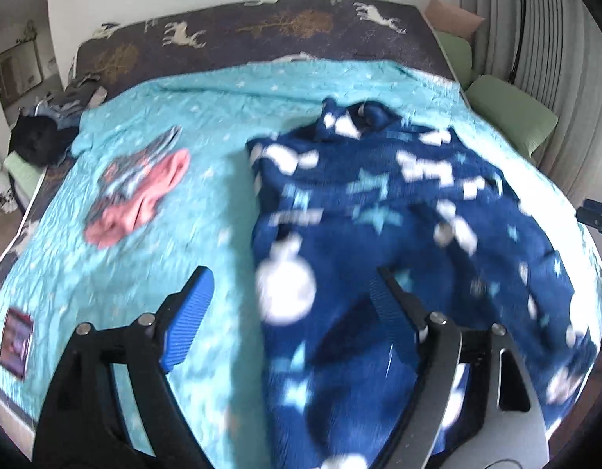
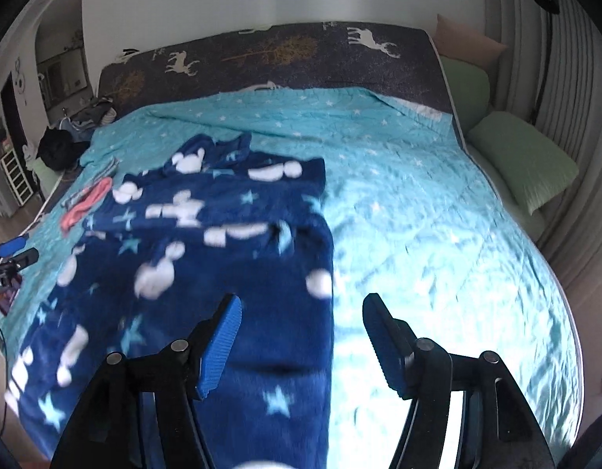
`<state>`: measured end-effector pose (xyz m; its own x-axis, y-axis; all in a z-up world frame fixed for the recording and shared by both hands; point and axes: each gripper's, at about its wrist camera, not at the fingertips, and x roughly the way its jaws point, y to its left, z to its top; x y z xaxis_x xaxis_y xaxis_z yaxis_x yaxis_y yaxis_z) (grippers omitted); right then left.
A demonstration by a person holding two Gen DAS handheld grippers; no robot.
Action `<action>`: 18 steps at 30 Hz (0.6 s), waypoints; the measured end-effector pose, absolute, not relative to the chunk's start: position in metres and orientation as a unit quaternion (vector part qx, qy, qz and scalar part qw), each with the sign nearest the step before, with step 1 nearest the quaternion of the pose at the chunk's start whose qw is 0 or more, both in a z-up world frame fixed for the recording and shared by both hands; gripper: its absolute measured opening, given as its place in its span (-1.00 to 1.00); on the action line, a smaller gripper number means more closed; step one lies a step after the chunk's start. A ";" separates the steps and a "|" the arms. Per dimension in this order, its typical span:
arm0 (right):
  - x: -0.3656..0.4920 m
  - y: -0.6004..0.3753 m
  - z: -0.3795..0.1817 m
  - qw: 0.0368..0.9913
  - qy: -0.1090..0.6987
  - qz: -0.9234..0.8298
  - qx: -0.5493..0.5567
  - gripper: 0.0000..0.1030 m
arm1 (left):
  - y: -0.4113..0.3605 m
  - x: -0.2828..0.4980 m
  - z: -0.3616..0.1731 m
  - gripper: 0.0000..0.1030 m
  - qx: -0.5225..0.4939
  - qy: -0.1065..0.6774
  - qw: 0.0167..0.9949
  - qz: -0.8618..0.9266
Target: Fold small clothes
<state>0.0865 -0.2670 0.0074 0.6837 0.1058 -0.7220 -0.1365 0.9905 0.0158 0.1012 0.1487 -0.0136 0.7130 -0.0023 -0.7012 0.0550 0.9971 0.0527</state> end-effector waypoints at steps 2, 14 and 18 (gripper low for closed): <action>0.069 -0.278 -0.008 0.911 0.410 0.055 -0.012 0.28 | 0.154 0.083 -0.026 0.60 0.032 0.392 0.919 -0.006; -0.067 -0.248 -0.011 0.902 0.388 0.191 -0.004 0.28 | 0.132 0.007 -0.049 0.60 0.005 0.412 0.910 -0.042; -0.090 -0.219 -0.017 0.882 0.401 0.249 -0.003 0.28 | 0.097 -0.013 -0.047 0.60 0.034 0.409 0.904 -0.116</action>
